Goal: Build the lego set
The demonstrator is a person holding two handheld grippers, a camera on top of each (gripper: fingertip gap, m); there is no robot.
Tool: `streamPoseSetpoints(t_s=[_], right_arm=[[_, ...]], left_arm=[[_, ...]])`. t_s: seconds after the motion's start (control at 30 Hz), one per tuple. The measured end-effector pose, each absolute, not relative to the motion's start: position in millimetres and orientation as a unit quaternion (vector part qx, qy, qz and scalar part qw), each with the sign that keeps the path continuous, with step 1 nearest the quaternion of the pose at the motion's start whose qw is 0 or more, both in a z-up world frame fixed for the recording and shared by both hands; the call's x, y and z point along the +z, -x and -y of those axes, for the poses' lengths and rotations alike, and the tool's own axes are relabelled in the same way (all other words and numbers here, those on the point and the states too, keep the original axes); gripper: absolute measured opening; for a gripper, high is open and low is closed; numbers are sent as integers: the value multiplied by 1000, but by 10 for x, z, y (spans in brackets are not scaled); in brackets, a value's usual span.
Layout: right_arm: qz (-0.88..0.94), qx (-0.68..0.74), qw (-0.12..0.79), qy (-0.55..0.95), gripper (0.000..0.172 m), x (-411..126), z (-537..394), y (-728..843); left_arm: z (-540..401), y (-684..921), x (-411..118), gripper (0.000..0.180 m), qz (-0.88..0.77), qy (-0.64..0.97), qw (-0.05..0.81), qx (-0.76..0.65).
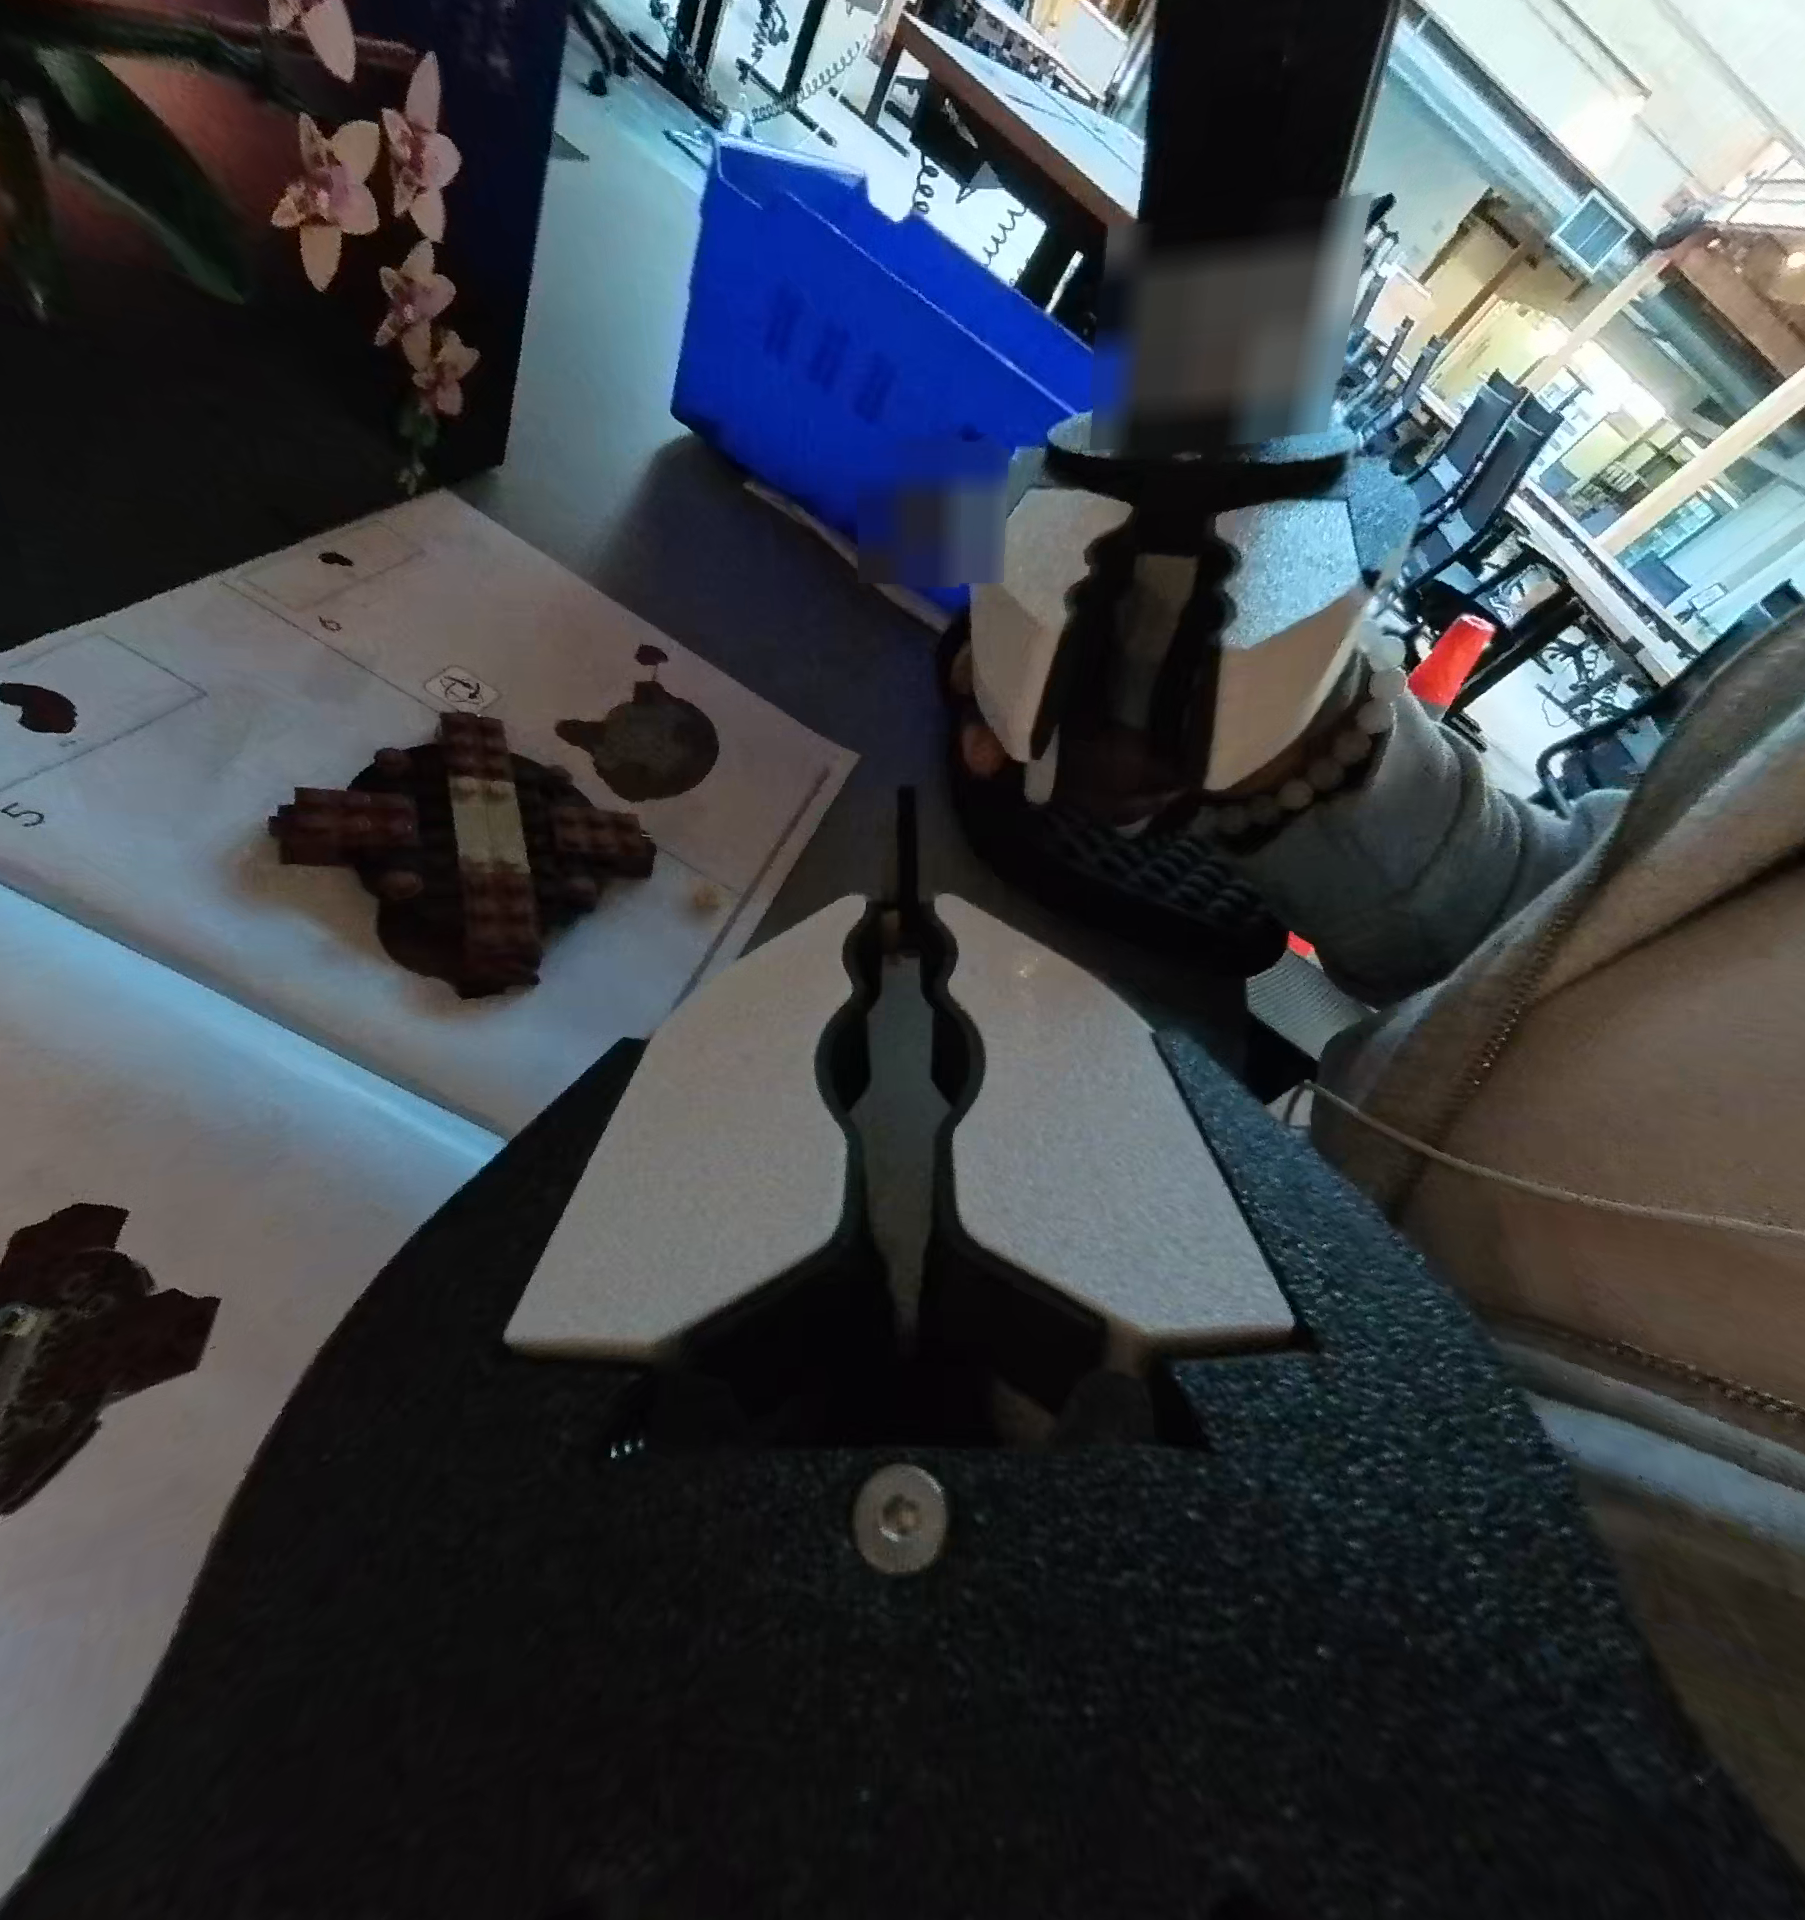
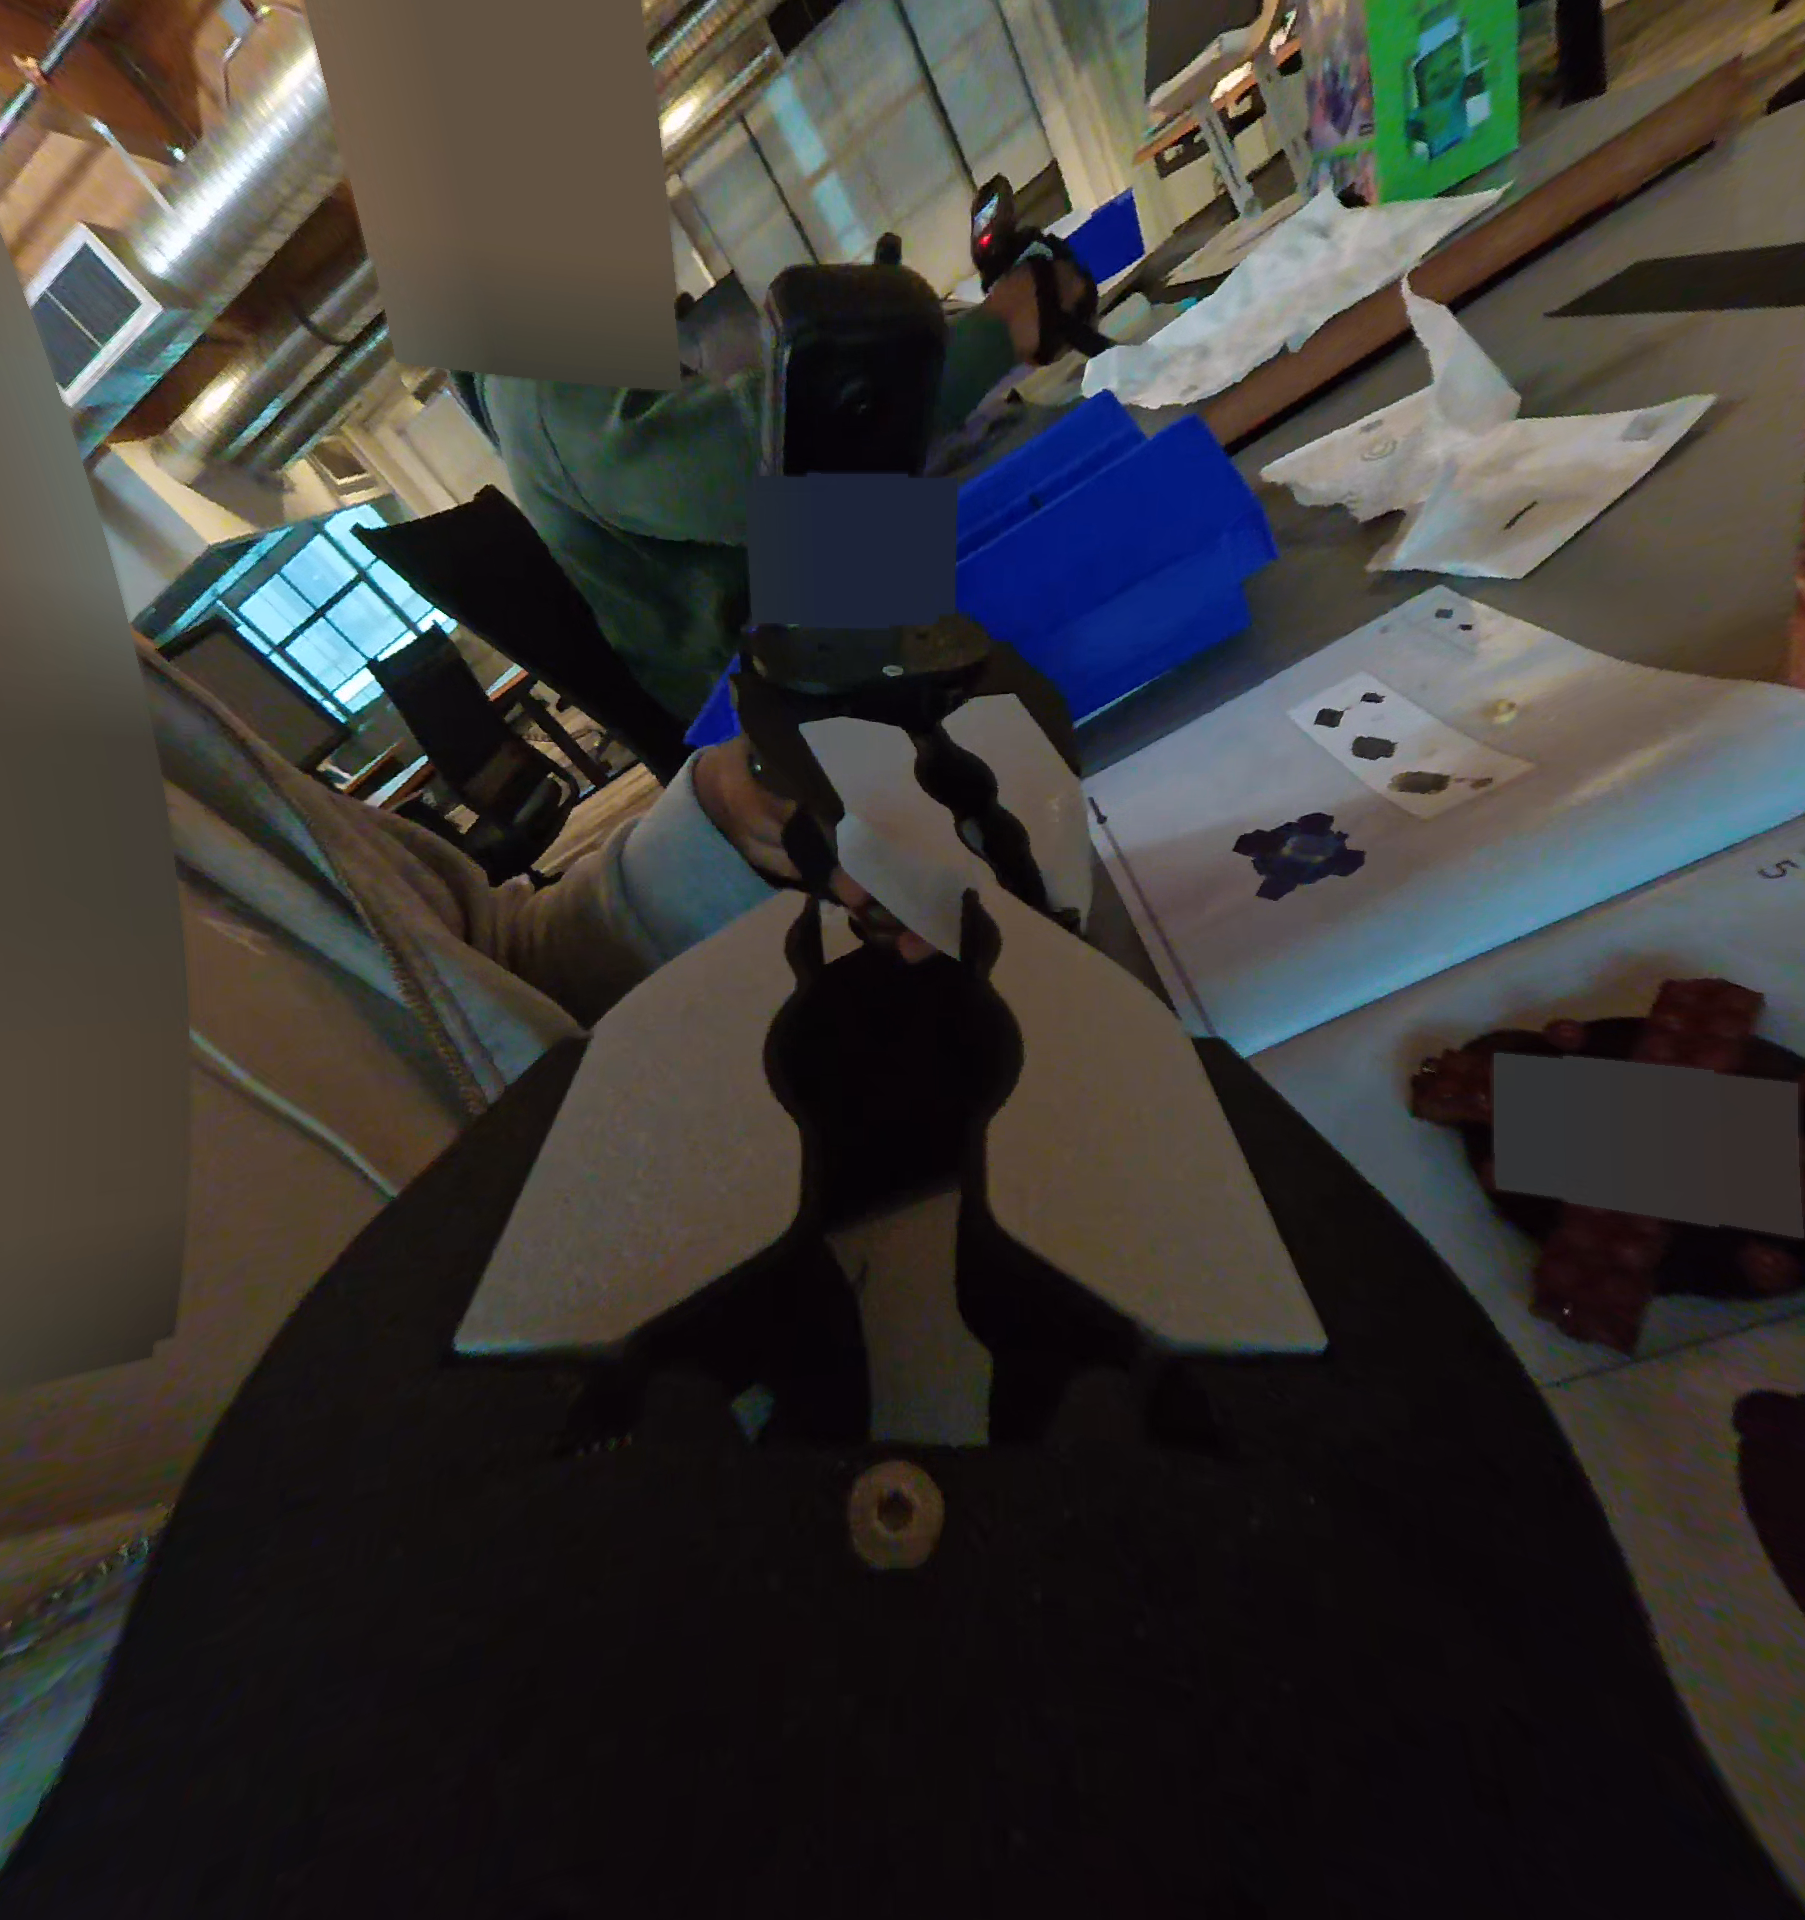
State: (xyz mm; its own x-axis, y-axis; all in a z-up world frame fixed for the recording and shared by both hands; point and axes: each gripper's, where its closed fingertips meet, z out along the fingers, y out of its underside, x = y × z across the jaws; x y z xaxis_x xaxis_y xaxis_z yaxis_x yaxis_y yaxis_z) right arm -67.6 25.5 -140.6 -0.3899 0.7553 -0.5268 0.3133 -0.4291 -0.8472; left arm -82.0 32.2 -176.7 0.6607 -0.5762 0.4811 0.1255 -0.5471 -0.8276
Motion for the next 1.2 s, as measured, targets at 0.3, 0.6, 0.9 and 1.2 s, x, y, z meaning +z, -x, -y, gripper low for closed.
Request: streamPoseSetpoints(t_s=[0.3, 0.6, 0.9, 1.2], right_arm=[[554, 637, 151, 514, 26, -1502, -101, 806], [539, 633, 149, 536, 26, -1533, -279, 816], [557, 600, 145, 556, 21, -1672, -361, 862], [594, 583, 126, 540, 12, -1749, -321, 851]], left_arm=[[-351, 802, -1826, 6, -152, 791, 444, -394], [-376, 887, -1841, 6, -151, 792, 452, -382], [-381, 914, -1880, 6, -160, 788, 435, -406], [-285, 829, -1845, 7, -179, 771, 416, -448]])
